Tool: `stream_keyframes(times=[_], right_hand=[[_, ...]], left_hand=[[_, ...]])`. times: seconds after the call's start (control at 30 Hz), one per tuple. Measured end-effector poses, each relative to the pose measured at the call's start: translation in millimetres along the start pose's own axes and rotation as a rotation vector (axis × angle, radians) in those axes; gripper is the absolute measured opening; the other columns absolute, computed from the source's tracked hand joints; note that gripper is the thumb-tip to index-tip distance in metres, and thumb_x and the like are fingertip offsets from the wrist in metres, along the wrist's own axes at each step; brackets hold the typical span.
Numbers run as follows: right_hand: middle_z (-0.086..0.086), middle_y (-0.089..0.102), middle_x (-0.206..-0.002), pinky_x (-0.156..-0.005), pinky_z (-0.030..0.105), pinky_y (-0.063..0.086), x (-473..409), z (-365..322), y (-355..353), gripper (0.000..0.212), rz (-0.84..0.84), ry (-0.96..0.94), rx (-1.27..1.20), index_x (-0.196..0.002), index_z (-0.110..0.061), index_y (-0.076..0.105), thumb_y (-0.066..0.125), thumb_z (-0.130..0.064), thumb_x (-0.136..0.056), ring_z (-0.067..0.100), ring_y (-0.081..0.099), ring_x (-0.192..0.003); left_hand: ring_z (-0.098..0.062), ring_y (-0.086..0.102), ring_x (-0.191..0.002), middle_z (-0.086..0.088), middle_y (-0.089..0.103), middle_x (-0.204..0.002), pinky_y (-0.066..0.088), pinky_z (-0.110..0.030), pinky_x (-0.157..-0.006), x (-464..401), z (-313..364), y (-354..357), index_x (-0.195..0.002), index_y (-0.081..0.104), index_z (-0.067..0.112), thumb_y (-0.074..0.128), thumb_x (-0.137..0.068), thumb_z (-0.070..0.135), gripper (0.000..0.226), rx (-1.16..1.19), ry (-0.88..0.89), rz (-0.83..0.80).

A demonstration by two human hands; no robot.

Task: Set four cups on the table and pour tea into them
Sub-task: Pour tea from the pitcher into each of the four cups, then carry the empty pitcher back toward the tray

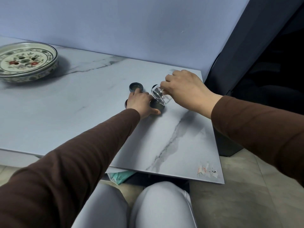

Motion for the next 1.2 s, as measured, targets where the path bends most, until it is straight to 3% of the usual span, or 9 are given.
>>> stream_keyframes(times=[0.1, 0.3, 0.43, 0.5, 0.6, 0.7, 0.83, 0.97, 1.2], right_hand=[[0.005, 0.063, -0.090, -0.062, 0.034, 0.034, 13, 34, 21, 0.022, 0.000, 0.255, -0.187, -0.093, -0.016, 0.060, 0.047, -0.033, -0.099, 0.032, 0.057, -0.088], [-0.001, 0.069, -0.087, -0.075, 0.035, 0.046, 54, 78, 70, 0.025, -0.064, 0.778, -0.648, -0.090, -0.021, 0.066, 0.049, -0.039, -0.096, 0.026, 0.061, -0.086], [-0.006, 0.071, -0.098, -0.082, 0.034, 0.049, 74, 81, 88, 0.025, -0.064, 0.934, -0.818, -0.093, -0.024, 0.069, 0.049, -0.040, -0.095, 0.021, 0.062, -0.094], [-0.007, 0.070, -0.095, -0.076, 0.031, 0.048, 82, 80, 93, 0.026, -0.055, 0.995, -0.881, -0.091, -0.024, 0.069, 0.050, -0.041, -0.094, 0.020, 0.063, -0.092], [-0.009, 0.069, -0.087, -0.065, 0.027, 0.041, 89, 79, 92, 0.027, -0.015, 1.055, -0.941, -0.084, -0.024, 0.068, 0.050, -0.043, -0.092, 0.020, 0.062, -0.082], [-0.011, 0.068, -0.083, -0.060, 0.026, 0.040, 90, 80, 83, 0.028, 0.039, 1.066, -0.969, -0.080, -0.025, 0.066, 0.049, -0.045, -0.090, 0.016, 0.060, -0.074], [-0.014, 0.065, -0.077, -0.059, 0.025, 0.040, 86, 78, 66, 0.029, 0.125, 1.055, -0.970, -0.071, -0.029, 0.062, 0.047, -0.044, -0.091, 0.010, 0.058, -0.070], [-0.010, 0.068, -0.080, -0.068, 0.031, 0.046, 75, 71, 56, 0.031, 0.213, 1.046, -1.032, -0.081, -0.022, 0.067, 0.046, -0.043, -0.092, 0.014, 0.058, -0.071], [-0.006, 0.067, -0.081, -0.069, 0.030, 0.044, 25, 57, 59, 0.029, 0.305, 0.977, -1.155, -0.077, -0.023, 0.064, 0.048, -0.039, -0.094, 0.015, 0.053, -0.071]], left_hand=[[-0.027, 0.045, -0.115, 0.006, 0.067, -0.111, 0.036, -0.040, -0.090, -2, 0, 0, -0.114, 0.069, 0.031, 0.065, -0.069, 0.074, 0.063, -0.032, 0.001, -0.024], [-0.029, 0.044, -0.120, 0.003, 0.066, -0.115, 0.037, -0.041, -0.095, -5, 4, 0, -0.115, 0.069, 0.028, 0.065, -0.070, 0.073, 0.064, -0.083, 0.003, -0.056], [-0.028, 0.042, -0.123, 0.001, 0.063, -0.119, 0.035, -0.040, -0.096, -8, 6, -1, -0.115, 0.068, 0.025, 0.063, -0.069, 0.073, 0.066, -0.127, -0.015, -0.102], [-0.028, 0.041, -0.126, 0.000, 0.061, -0.123, 0.034, -0.040, -0.099, -7, 8, -1, -0.120, 0.065, 0.024, 0.062, -0.067, 0.075, 0.074, -0.136, -0.021, -0.120], [-0.029, 0.038, -0.131, -0.003, 0.055, -0.133, 0.032, -0.041, -0.105, -2, 7, -5, -0.135, 0.054, 0.023, 0.062, -0.064, 0.079, 0.090, -0.063, -0.041, -0.113], [-0.029, 0.032, -0.138, -0.003, 0.050, -0.143, 0.031, -0.041, -0.109, 7, 2, -20, -0.144, 0.045, 0.024, 0.067, -0.068, 0.071, 0.092, -0.002, -0.042, -0.074], [-0.028, 0.039, -0.130, 0.001, 0.054, -0.142, 0.039, -0.039, -0.104, 26, -15, -43, -0.138, 0.054, 0.024, 0.070, -0.077, 0.057, 0.071, 0.087, -0.042, -0.016], [-0.028, 0.045, -0.124, -0.002, 0.063, -0.128, 0.043, -0.042, -0.101, 43, -28, -66, -0.128, 0.061, 0.025, 0.070, -0.082, 0.043, 0.050, 0.151, -0.012, 0.063], [-0.025, 0.048, -0.118, 0.001, 0.063, -0.124, 0.044, -0.041, -0.095, 42, -54, -87, -0.123, 0.063, 0.025, 0.067, -0.086, 0.042, 0.041, 0.064, 0.045, 0.107]])
Point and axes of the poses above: each hand's wrist, its own x-axis away from the middle knuckle, its own y-axis out of the palm, z = x × y, the point moved 9 cm from there along -x, towards the middle knuckle
